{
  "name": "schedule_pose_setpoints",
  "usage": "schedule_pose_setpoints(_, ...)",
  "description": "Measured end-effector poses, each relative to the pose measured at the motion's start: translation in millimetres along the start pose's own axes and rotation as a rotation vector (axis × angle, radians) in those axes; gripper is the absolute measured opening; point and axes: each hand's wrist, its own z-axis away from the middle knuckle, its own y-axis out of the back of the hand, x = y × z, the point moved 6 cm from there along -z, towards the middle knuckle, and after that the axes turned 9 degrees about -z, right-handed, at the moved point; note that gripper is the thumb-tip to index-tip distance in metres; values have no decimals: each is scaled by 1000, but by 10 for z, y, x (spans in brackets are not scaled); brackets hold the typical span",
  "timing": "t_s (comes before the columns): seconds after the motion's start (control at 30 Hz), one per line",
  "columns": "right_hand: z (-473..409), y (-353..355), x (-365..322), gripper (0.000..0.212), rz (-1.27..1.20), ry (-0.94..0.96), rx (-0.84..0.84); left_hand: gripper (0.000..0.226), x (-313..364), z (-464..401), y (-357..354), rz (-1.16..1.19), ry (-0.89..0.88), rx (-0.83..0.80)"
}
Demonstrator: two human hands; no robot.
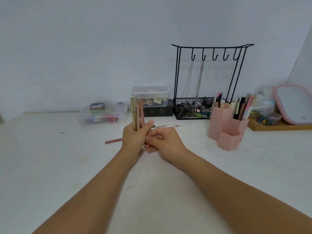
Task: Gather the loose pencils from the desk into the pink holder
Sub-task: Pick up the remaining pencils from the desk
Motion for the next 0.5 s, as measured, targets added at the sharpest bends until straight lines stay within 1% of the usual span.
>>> schedule_pose_setpoints(0.03, 4, -7, 13, 3, 10, -5, -3, 33, -29, -25, 10, 1, 21, 8)
schedule_pose_setpoints(0.1, -6, 0, 32, 9, 34, -7, -9, 38, -39, -44, -1, -31, 27, 19)
schedule_pose_setpoints(0.17, -31, 29, 9, 11, 119, 50, 3, 42, -4, -42, 7, -93, -1, 42)
schedule_pose_setpoints(0.23, -57, 105, -77, 14, 407, 215, 41, 47, 42, -40, 40, -135, -24, 71)
schedule_pose_setpoints(0.27, -71, 115, -101, 13, 571, 296, 36, 46, 55, -44, 73, -131, -23, 98)
schedule_pose_setpoints(0.3, -99, 112, -101, 17, 716, 345, 17, 45, 62, -56, 120, -108, -15, 134)
schedule_pose_setpoints(0.4, -210, 61, 24, 38, 1014, 311, -80, 40, 79, -94, 299, -58, 3, 283)
schedule_pose_setpoints(0.5, -258, -58, 110, 42, 1179, 308, -215, 36, 92, -96, 481, -54, -3, 438)
